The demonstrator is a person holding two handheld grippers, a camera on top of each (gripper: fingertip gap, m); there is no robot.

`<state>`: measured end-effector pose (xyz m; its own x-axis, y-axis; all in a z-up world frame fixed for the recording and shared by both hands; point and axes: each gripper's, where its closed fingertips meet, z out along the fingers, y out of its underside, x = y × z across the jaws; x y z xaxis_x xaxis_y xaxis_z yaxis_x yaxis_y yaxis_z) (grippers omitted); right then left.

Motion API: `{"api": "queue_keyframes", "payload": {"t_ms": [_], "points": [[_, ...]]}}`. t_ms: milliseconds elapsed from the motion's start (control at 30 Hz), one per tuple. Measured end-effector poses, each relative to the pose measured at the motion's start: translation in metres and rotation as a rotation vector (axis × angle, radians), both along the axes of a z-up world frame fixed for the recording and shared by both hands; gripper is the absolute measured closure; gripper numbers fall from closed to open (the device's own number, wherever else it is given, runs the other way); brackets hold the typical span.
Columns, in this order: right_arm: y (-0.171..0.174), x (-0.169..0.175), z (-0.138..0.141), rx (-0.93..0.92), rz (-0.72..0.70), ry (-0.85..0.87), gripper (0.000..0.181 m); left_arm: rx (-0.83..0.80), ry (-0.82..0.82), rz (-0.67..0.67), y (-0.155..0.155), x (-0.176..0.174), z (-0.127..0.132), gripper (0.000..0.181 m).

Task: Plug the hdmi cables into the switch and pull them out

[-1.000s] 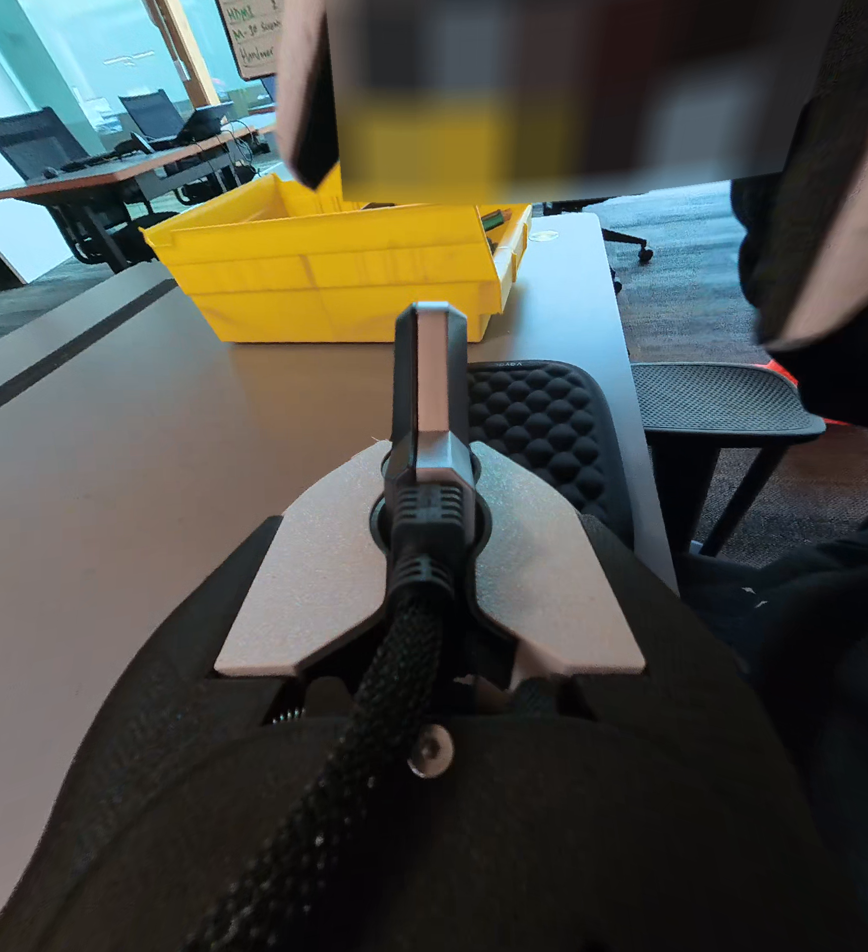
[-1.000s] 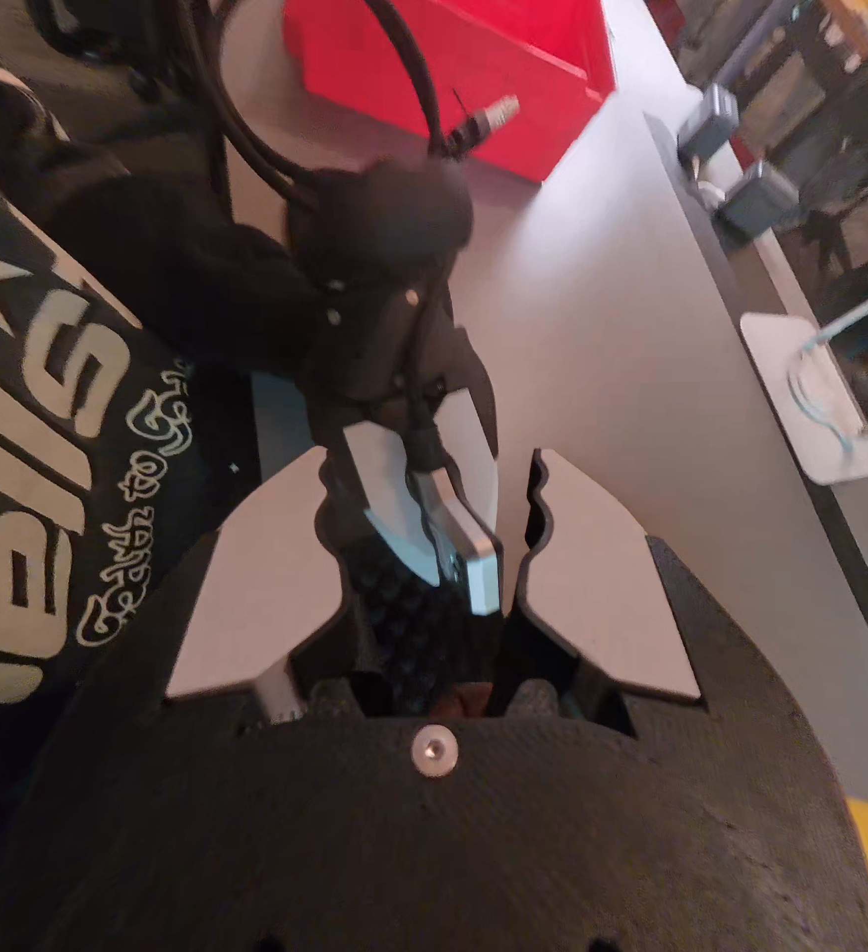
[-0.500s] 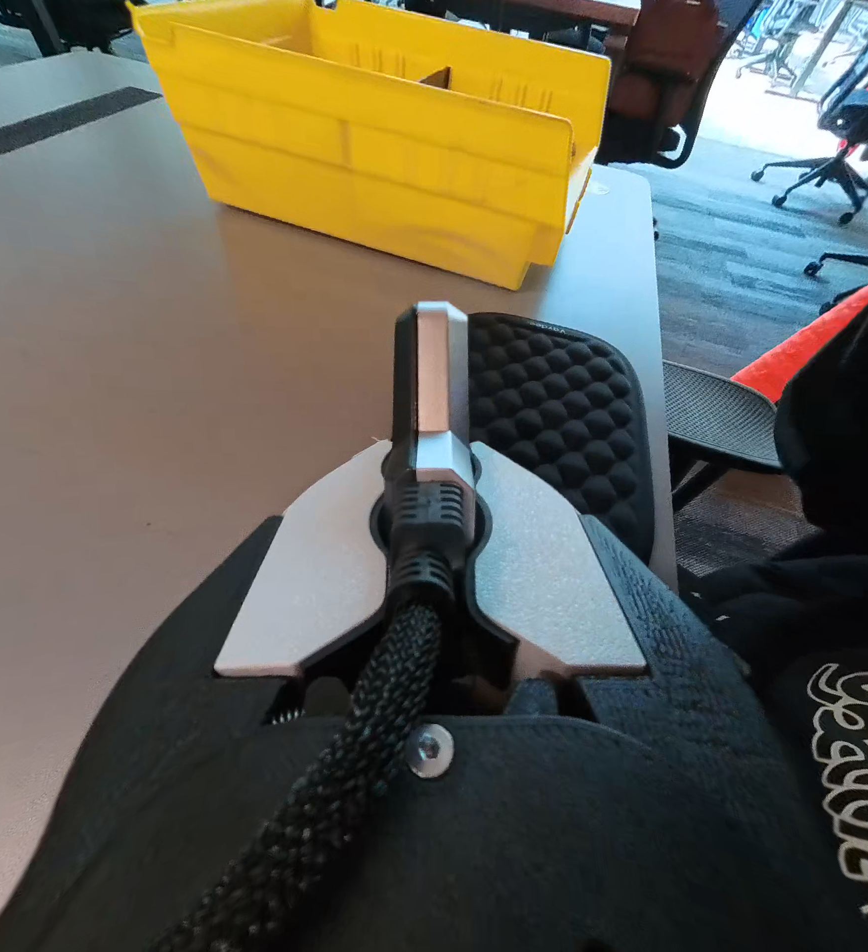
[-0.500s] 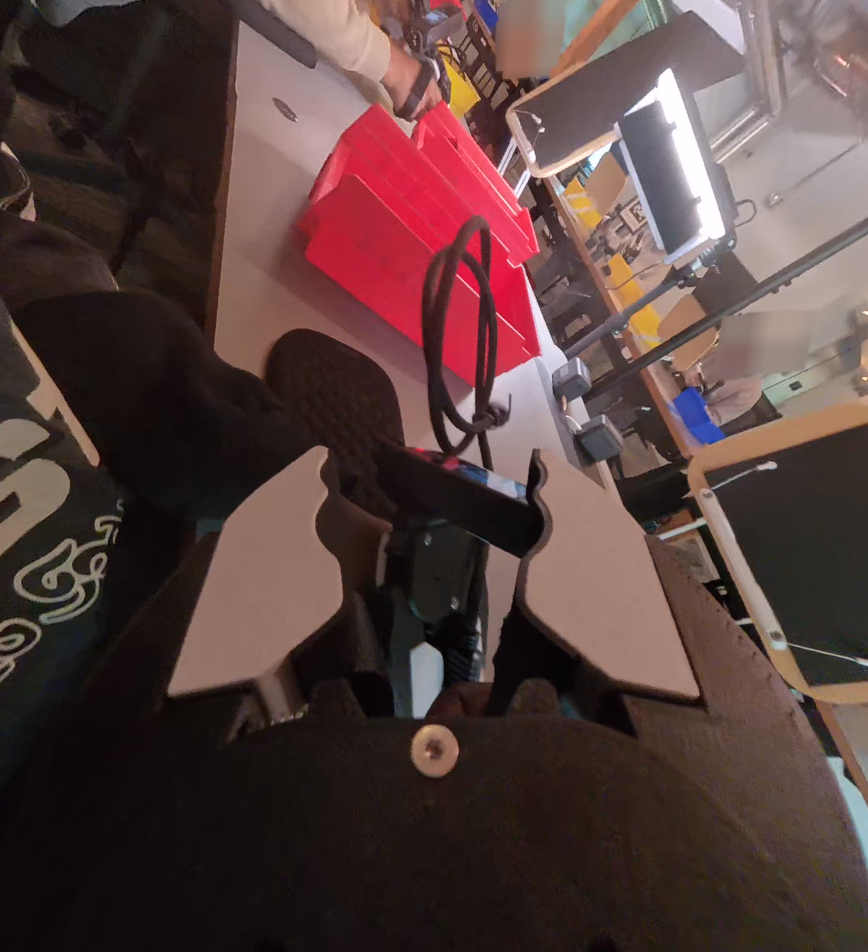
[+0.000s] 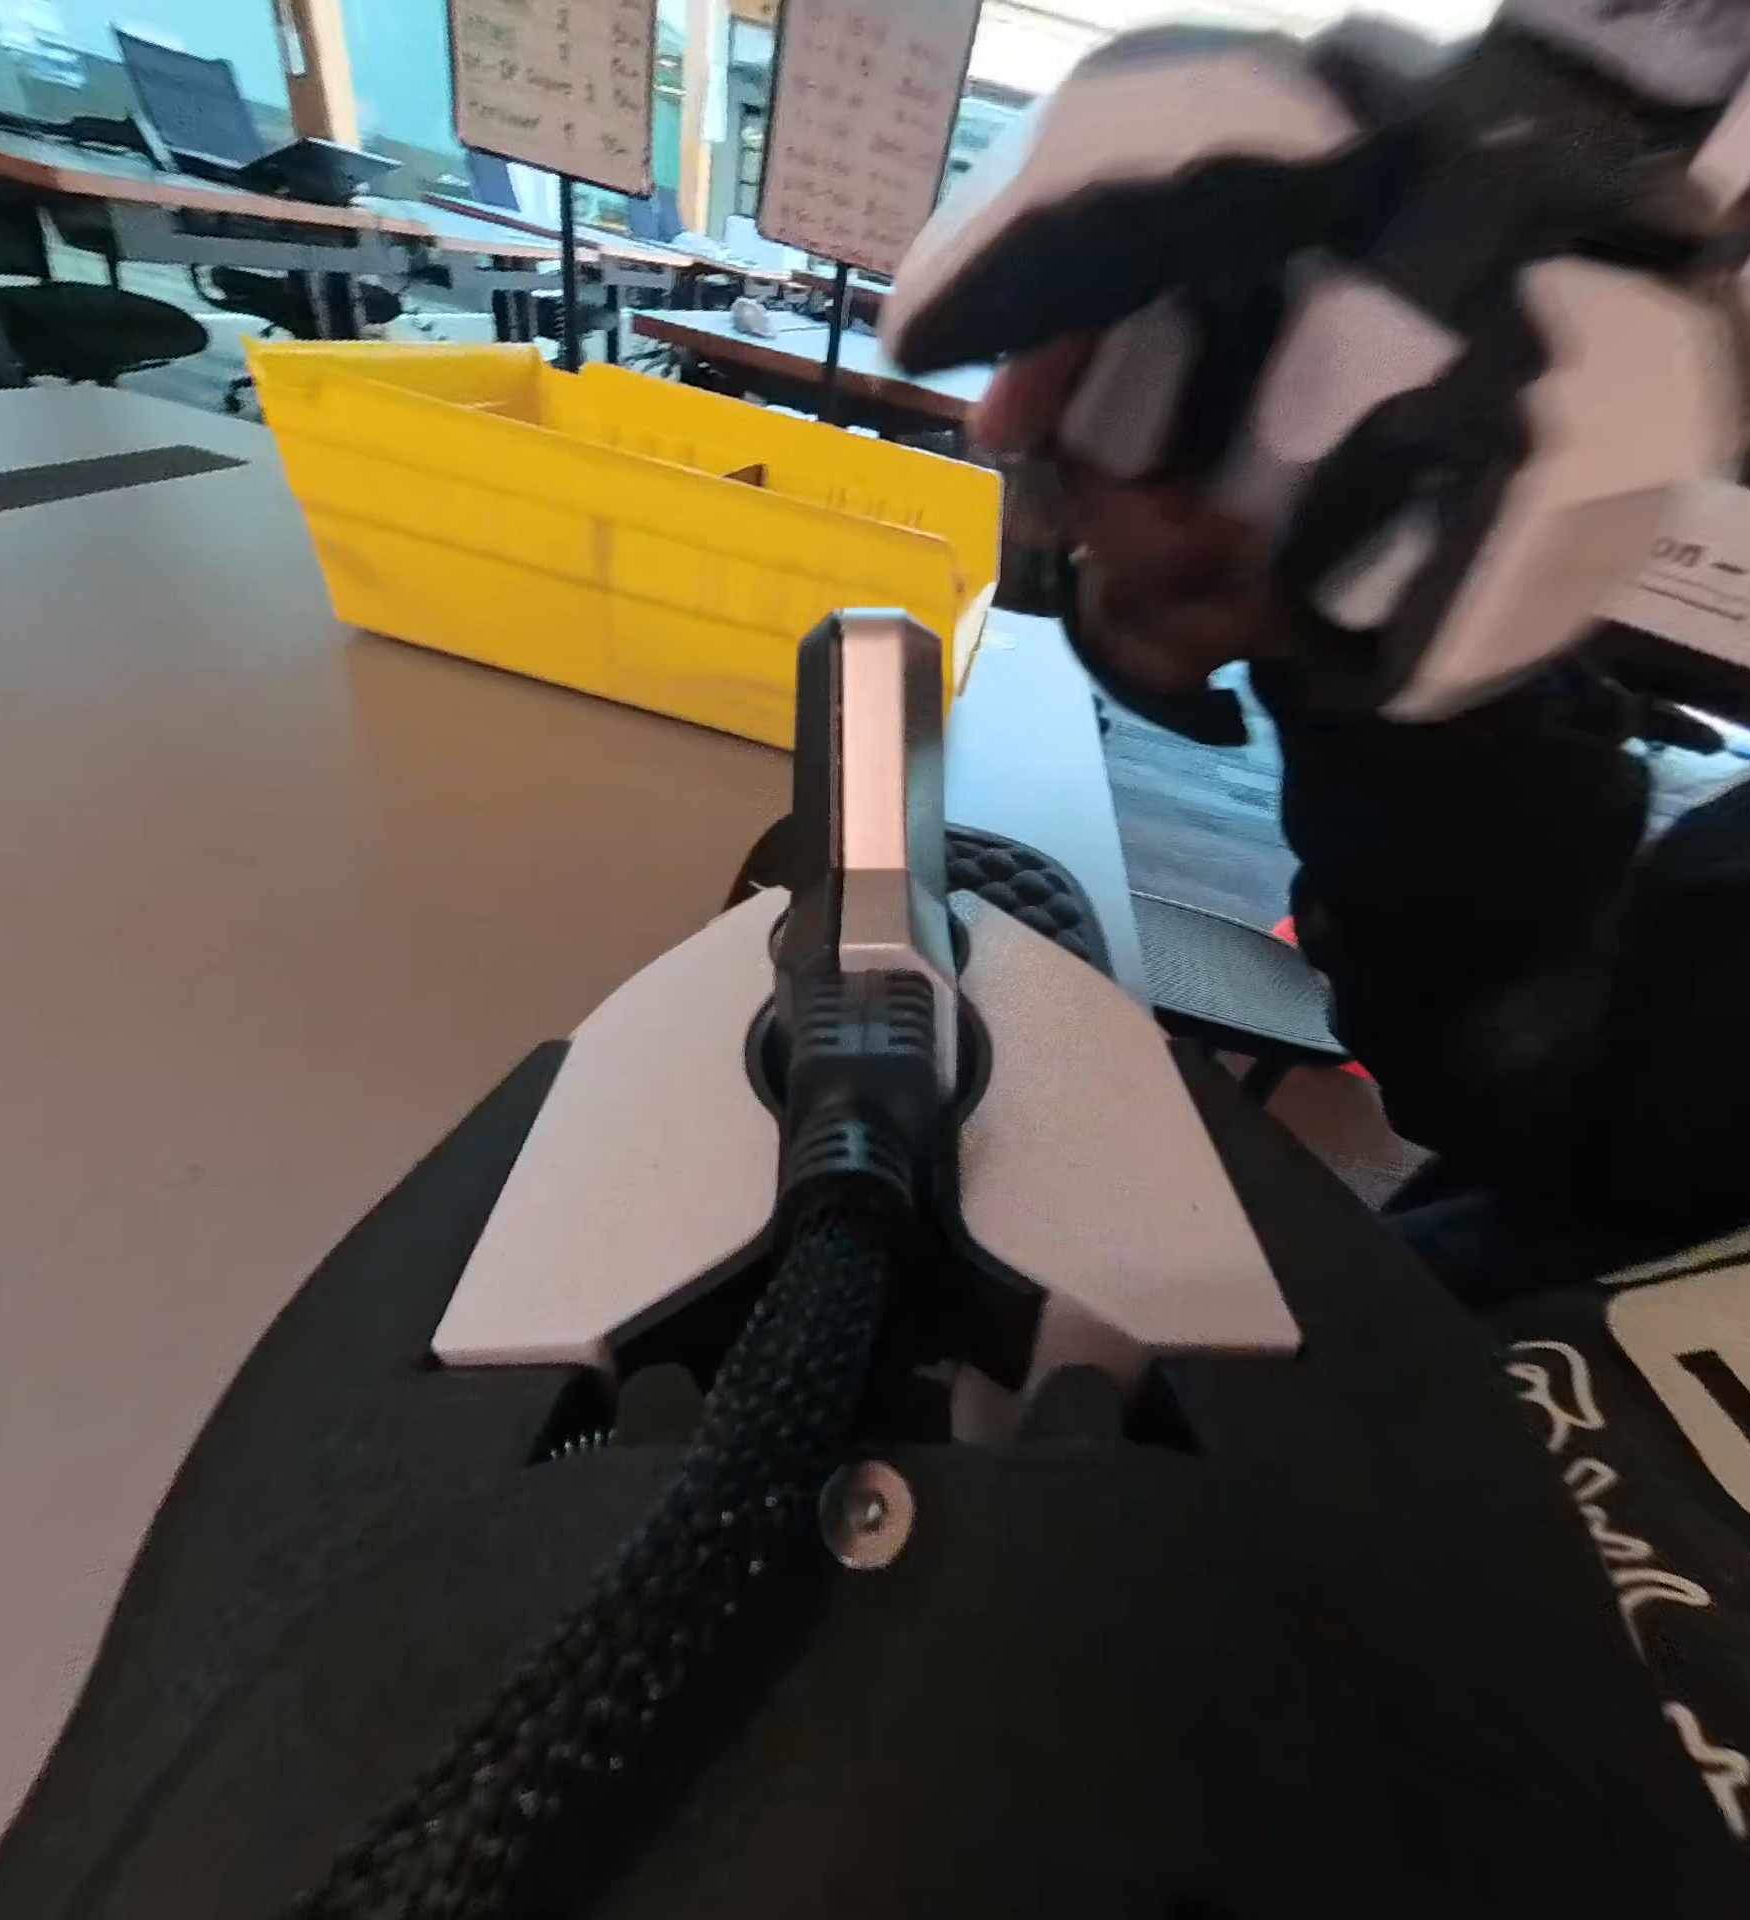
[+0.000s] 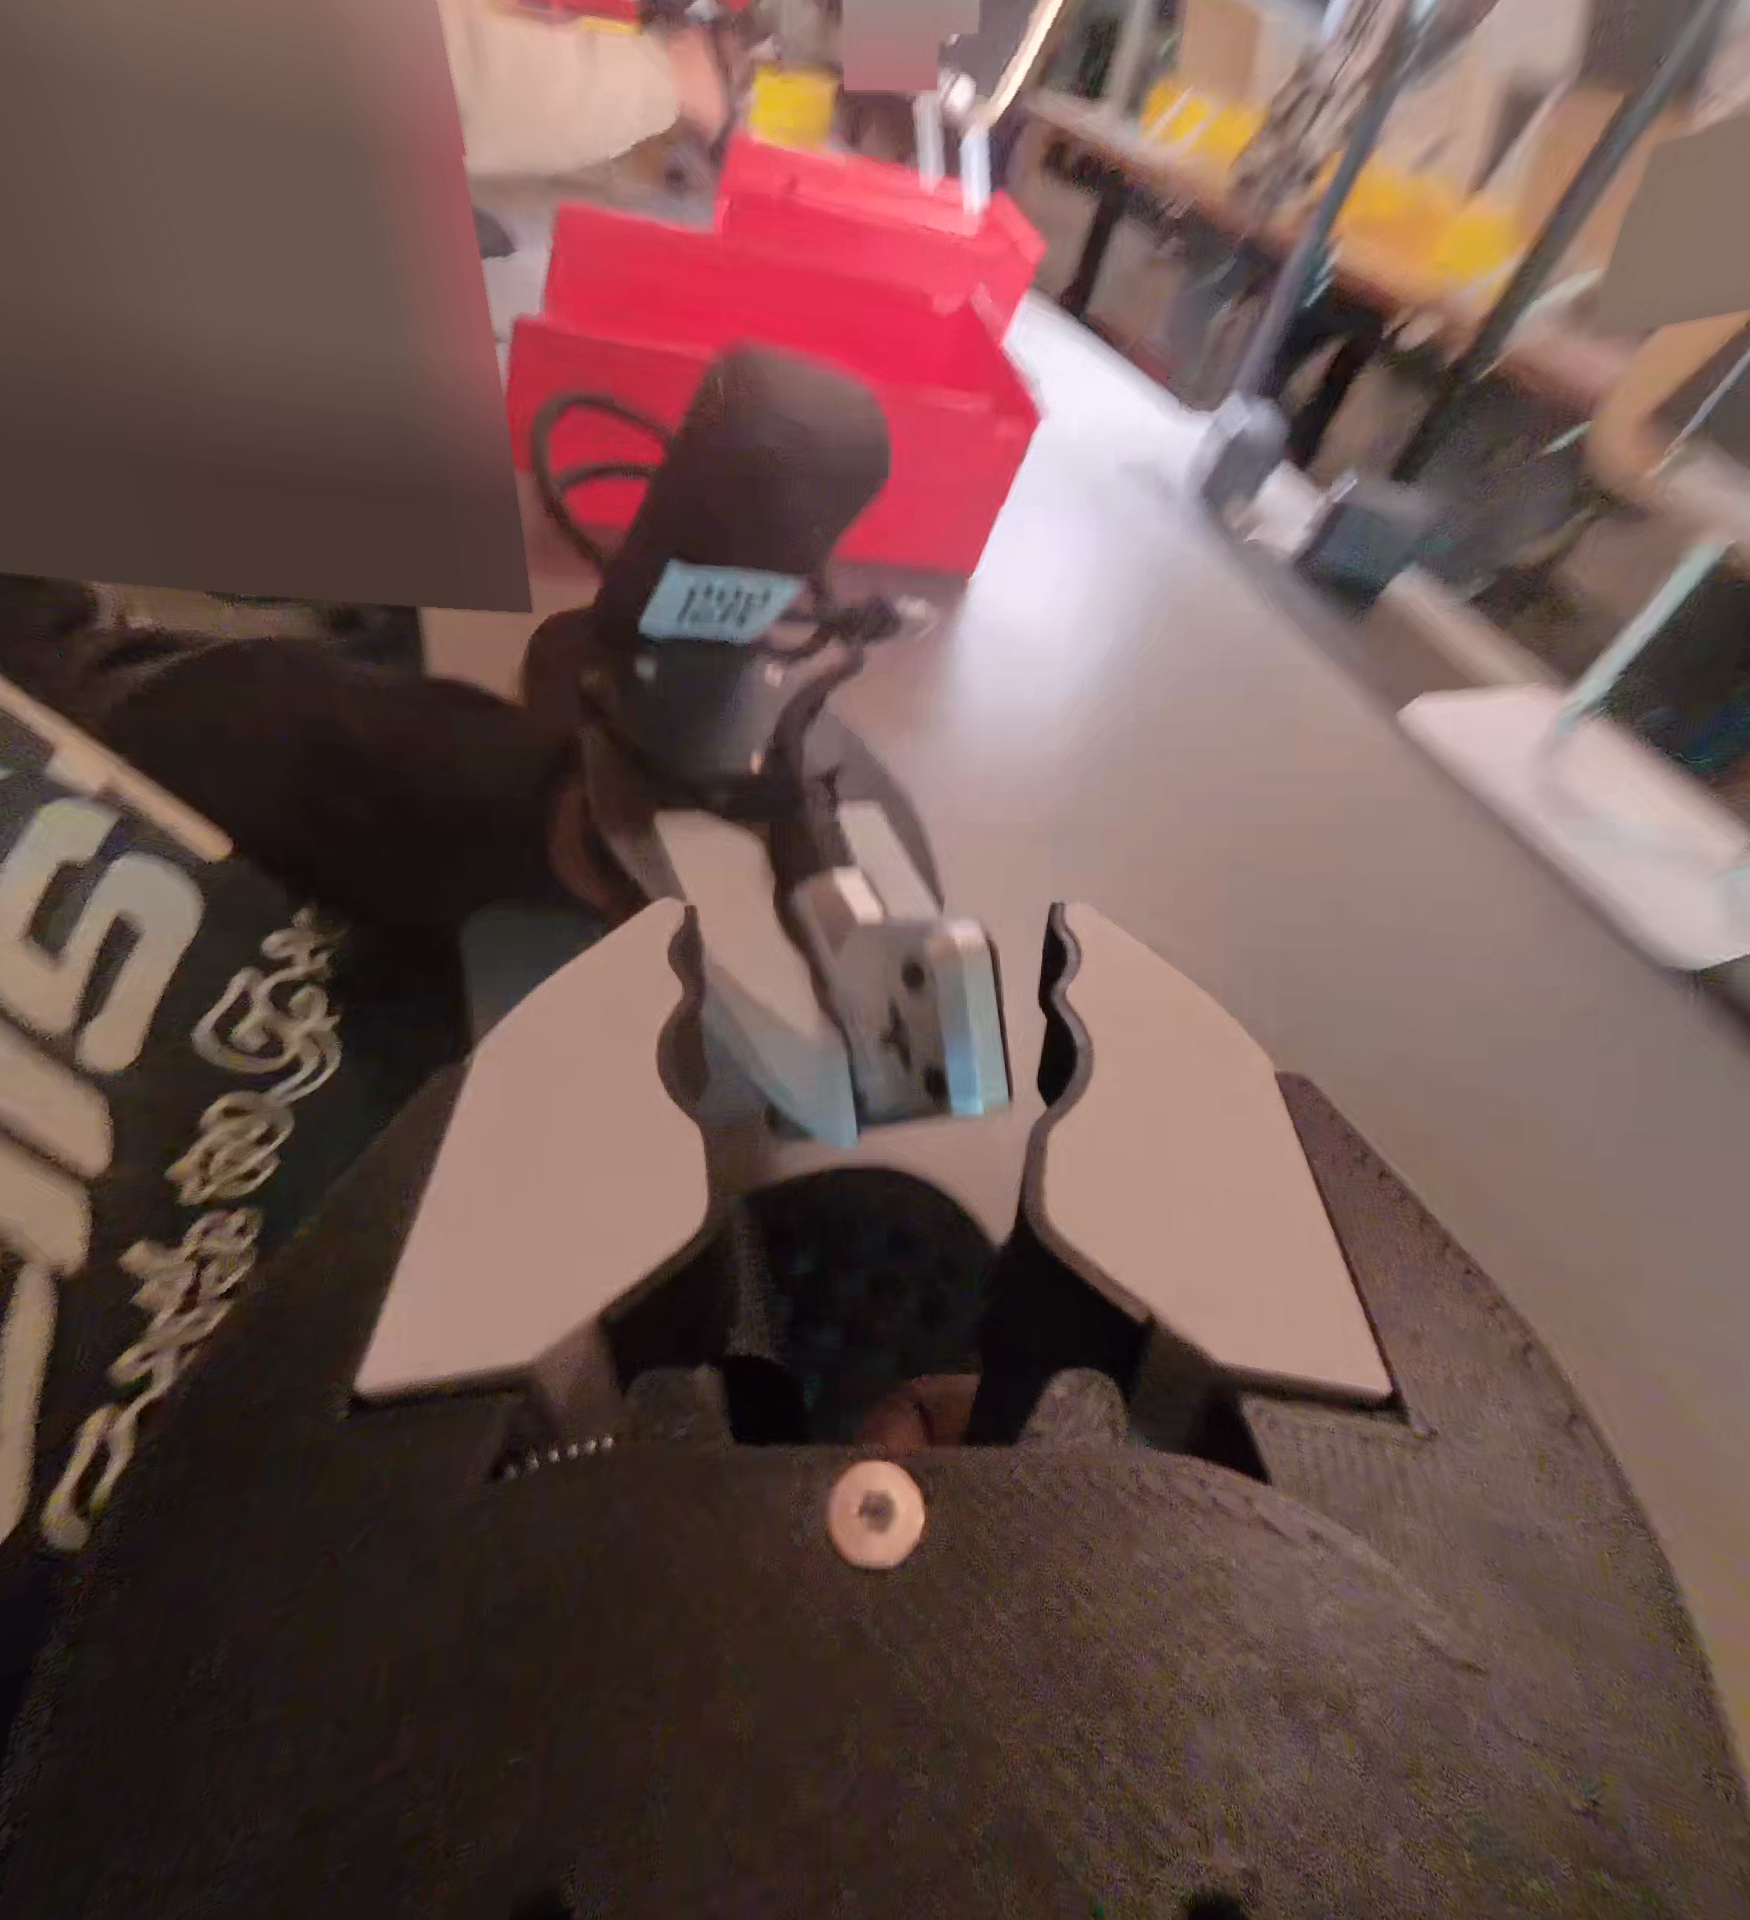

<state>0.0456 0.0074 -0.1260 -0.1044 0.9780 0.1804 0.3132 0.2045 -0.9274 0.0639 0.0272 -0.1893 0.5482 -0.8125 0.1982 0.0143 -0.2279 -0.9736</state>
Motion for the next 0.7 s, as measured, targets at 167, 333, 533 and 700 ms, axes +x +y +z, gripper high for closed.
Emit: {"api": "queue_keyframes", "payload": {"t_ms": [167, 333, 533, 700], "points": [[0.002, 0.003, -0.032, -0.2, 0.161, -0.051, 0.122, 0.037, 0.039, -0.093, -0.013, 0.011, -0.001, 0.158], [-0.011, -0.009, -0.04, -0.26, 0.269, -0.002, 0.16, 0.054, 0.041, -0.111, -0.017, 0.013, 0.001, 0.155], [0.019, 0.015, 0.017, -0.312, 0.17, 0.466, 0.16, 0.112, -0.3, 0.02, -0.009, -0.026, 0.048, 0.139], [0.026, 0.013, -0.004, -0.339, 0.119, 0.476, 0.159, -0.088, -0.549, 0.061, 0.008, -0.045, 0.049, 0.15]]}}
